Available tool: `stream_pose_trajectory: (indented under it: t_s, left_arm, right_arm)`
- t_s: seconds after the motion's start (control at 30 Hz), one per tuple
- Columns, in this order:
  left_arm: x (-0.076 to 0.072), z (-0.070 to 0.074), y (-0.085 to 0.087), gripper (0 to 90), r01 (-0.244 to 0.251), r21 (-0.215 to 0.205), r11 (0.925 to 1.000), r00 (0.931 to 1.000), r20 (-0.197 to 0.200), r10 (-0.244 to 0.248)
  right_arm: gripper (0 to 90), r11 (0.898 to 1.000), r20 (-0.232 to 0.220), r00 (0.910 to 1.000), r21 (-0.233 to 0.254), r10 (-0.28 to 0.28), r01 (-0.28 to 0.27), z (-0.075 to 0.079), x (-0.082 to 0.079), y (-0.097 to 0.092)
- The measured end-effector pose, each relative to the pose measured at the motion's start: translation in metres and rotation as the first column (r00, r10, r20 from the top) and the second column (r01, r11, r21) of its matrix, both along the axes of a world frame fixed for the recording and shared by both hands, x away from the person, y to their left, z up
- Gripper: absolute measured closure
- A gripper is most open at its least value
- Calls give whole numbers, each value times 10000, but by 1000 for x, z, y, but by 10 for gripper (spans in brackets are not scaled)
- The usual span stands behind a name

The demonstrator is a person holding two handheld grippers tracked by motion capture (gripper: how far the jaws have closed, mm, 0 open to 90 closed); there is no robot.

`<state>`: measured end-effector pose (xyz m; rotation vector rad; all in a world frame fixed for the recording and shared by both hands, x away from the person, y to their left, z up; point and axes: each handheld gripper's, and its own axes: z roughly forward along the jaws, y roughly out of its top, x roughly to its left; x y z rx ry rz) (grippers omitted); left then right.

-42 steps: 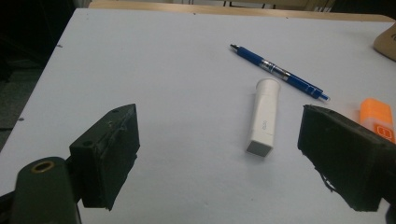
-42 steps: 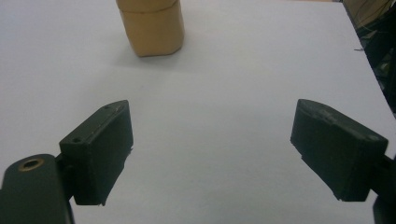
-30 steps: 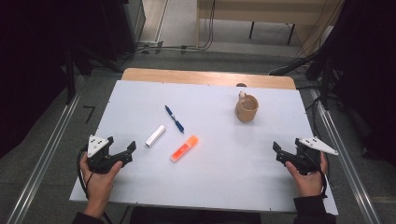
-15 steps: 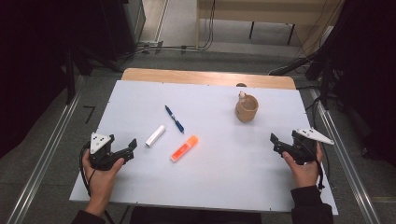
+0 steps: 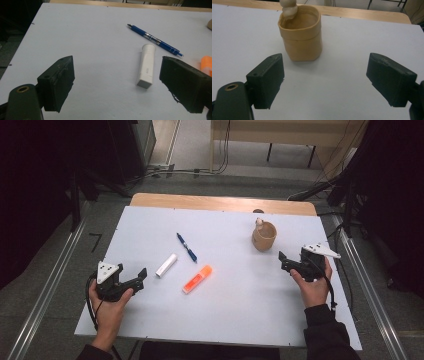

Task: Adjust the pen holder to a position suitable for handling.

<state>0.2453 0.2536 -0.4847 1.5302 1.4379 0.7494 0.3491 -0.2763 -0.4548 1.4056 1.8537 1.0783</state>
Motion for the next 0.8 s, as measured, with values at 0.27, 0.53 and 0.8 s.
stream_pose_trajectory:
  t_s: [0.27,0.53,0.8]
  left_arm:
    - [2,-1,-2,135,61,71,10000,10000,-58,-61]
    - [2,-2,-2,135,87,35,10000,9999,-67,-86]
    - [1,-3,-1,135,112,6,9999,9999,-75,-112]
  right_arm:
    - [147,9998,172,9997,-38,171,-170,6,20,16]
    - [184,9991,581,9974,-47,423,-421,13,45,46]
    - [278,9969,519,9962,-396,694,-673,12,65,67]
